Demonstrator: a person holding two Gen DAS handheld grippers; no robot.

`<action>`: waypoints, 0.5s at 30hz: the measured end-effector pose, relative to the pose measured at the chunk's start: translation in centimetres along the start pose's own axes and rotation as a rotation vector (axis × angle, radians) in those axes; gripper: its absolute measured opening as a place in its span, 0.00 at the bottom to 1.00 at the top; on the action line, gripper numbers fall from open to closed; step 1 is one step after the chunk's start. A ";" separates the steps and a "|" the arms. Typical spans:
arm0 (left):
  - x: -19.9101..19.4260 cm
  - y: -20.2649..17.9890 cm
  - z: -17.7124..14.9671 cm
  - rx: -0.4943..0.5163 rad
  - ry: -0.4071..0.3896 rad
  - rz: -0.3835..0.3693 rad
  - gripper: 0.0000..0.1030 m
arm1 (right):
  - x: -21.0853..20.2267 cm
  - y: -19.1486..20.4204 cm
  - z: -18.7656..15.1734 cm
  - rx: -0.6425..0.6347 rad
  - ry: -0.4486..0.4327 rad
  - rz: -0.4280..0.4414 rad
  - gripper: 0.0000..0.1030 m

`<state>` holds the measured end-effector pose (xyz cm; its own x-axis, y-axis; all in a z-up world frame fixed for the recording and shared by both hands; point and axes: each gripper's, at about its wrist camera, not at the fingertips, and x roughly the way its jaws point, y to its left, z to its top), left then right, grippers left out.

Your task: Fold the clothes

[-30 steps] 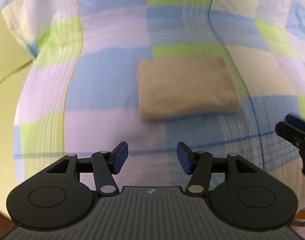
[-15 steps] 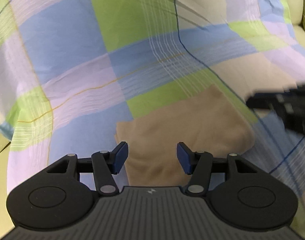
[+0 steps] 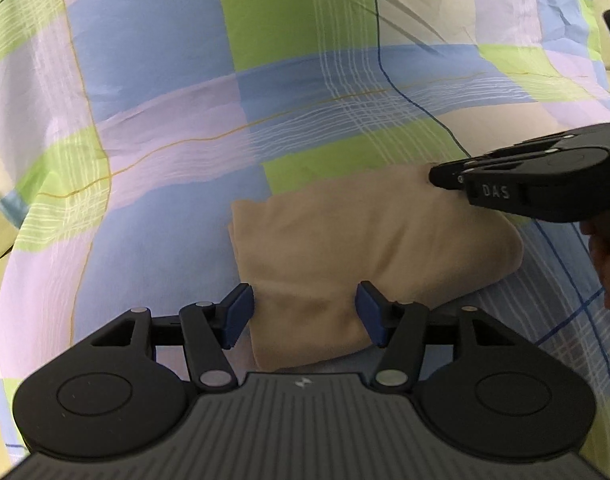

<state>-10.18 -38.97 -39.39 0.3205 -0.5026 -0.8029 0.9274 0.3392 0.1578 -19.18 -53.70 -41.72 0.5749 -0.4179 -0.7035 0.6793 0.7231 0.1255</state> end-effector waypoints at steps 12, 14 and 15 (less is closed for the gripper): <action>1.8 2.6 4.4 0.056 -0.095 -0.050 0.59 | -0.4 -1.3 0.9 0.067 -0.012 -0.067 0.01; 2.7 2.5 4.1 0.069 -0.073 -0.058 0.59 | 0.2 -1.3 0.7 0.084 -0.002 -0.059 0.01; 2.9 2.5 3.6 0.068 -0.061 -0.053 0.59 | 0.7 -1.0 0.6 0.074 0.008 -0.048 0.01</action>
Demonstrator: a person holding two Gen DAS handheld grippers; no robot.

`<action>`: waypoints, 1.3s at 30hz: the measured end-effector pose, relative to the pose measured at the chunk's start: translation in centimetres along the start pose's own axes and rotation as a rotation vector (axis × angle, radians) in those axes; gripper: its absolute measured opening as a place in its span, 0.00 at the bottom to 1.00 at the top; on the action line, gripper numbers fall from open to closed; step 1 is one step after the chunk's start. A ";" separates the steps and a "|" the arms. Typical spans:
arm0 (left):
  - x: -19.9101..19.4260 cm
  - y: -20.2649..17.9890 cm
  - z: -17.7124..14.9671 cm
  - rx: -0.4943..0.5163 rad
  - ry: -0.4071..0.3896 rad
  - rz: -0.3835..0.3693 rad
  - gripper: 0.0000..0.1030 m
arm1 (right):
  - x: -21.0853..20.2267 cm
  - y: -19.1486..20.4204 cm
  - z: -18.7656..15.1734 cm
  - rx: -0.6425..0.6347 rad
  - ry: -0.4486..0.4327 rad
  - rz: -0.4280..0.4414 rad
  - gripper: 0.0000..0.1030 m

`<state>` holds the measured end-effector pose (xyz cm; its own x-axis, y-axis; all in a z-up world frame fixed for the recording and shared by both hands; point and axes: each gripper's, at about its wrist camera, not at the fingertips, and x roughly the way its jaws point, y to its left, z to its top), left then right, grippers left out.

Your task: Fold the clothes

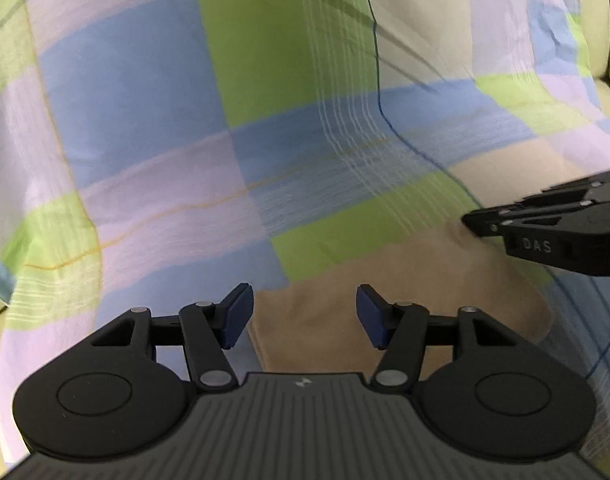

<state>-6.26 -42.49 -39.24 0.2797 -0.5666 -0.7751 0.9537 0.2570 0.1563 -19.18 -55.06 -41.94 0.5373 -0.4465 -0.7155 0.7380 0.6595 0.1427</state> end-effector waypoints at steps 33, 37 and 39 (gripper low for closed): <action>-4.8 -5.5 -6.9 0.809 -0.034 0.069 0.60 | -9.7 7.2 -9.7 -1.133 -0.092 0.095 0.44; -3.3 -5.6 -7.2 0.873 -0.040 0.063 0.62 | -7.2 7.3 -10.9 -1.332 -0.136 0.048 0.37; -3.2 -5.2 -6.7 0.813 -0.021 0.035 0.38 | -6.3 6.8 -10.5 -1.337 -0.131 0.070 0.24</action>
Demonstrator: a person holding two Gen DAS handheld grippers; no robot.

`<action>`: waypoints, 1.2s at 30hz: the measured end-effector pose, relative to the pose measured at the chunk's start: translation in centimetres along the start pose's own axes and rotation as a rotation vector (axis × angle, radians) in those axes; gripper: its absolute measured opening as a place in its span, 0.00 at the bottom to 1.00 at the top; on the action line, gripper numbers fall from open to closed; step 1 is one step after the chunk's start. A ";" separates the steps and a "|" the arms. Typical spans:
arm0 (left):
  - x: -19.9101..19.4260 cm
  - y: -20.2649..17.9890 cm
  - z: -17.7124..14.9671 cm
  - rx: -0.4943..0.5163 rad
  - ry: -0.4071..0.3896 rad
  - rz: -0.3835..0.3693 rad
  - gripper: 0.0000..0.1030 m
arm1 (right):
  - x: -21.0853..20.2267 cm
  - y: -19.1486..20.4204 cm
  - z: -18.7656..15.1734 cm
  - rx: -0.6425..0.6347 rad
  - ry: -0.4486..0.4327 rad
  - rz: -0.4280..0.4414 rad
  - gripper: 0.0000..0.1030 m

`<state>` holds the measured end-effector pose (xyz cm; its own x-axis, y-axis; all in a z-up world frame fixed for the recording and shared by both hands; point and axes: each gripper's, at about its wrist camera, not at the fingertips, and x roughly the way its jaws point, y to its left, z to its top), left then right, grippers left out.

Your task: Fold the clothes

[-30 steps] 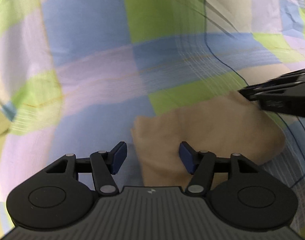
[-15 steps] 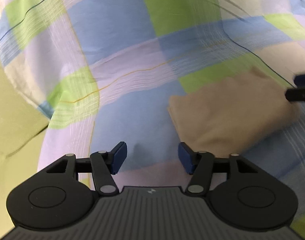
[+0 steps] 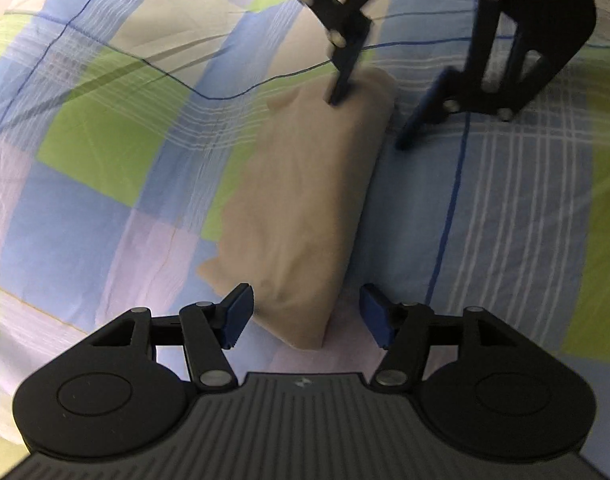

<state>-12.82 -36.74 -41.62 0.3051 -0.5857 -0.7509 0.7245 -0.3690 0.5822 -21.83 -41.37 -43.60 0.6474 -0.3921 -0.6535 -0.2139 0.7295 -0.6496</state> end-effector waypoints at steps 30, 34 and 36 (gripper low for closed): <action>-12.3 -1.2 -0.6 -0.657 0.163 -0.080 0.60 | -16.1 0.7 1.4 0.839 0.076 -0.046 0.65; -13.0 0.8 -1.6 -0.903 0.276 -0.101 0.60 | -18.2 0.8 1.3 1.135 0.100 -0.114 0.65; -13.9 1.4 -2.0 -1.002 0.324 -0.112 0.60 | -20.0 1.4 0.8 1.283 0.100 -0.161 0.65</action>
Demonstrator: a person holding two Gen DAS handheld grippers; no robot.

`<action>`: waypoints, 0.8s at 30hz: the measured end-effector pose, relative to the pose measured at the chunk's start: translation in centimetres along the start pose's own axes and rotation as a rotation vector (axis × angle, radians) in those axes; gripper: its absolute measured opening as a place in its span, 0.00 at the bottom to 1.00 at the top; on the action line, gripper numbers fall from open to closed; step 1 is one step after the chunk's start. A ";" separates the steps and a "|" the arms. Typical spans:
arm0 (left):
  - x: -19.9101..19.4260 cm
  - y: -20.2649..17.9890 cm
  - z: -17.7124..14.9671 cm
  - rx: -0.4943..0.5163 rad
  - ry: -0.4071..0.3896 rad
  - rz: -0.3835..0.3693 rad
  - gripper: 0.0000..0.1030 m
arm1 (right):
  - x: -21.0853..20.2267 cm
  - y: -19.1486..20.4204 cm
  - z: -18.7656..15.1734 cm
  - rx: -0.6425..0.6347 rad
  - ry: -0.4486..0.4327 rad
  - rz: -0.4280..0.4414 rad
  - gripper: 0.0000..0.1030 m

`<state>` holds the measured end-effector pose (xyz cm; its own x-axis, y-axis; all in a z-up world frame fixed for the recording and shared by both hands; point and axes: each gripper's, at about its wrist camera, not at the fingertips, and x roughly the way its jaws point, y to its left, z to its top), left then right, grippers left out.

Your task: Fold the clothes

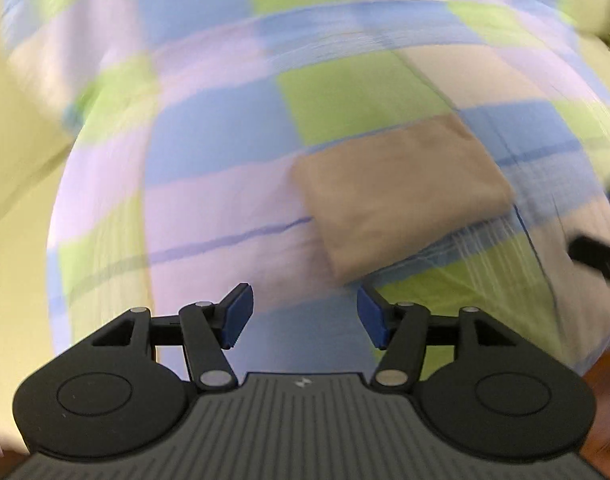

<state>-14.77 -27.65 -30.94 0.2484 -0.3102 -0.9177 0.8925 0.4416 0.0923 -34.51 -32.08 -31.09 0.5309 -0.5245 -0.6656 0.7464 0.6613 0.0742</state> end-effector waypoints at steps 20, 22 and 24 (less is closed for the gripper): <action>-8.4 0.8 -3.5 -0.140 0.077 0.003 0.60 | -8.5 1.1 1.2 0.149 -0.111 -0.065 0.75; -7.8 0.7 -3.3 -0.137 0.088 0.006 0.60 | -8.2 0.8 1.2 0.147 -0.103 -0.064 0.75; -6.8 0.5 -3.0 -0.130 0.106 0.010 0.60 | -7.8 0.3 1.4 0.144 -0.095 -0.061 0.75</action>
<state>-17.13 -22.83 -25.79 0.2101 -0.2175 -0.9532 0.8322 0.5515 0.0576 -37.84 -28.53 -24.86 0.5132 -0.6142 -0.5995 0.8247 0.5464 0.1461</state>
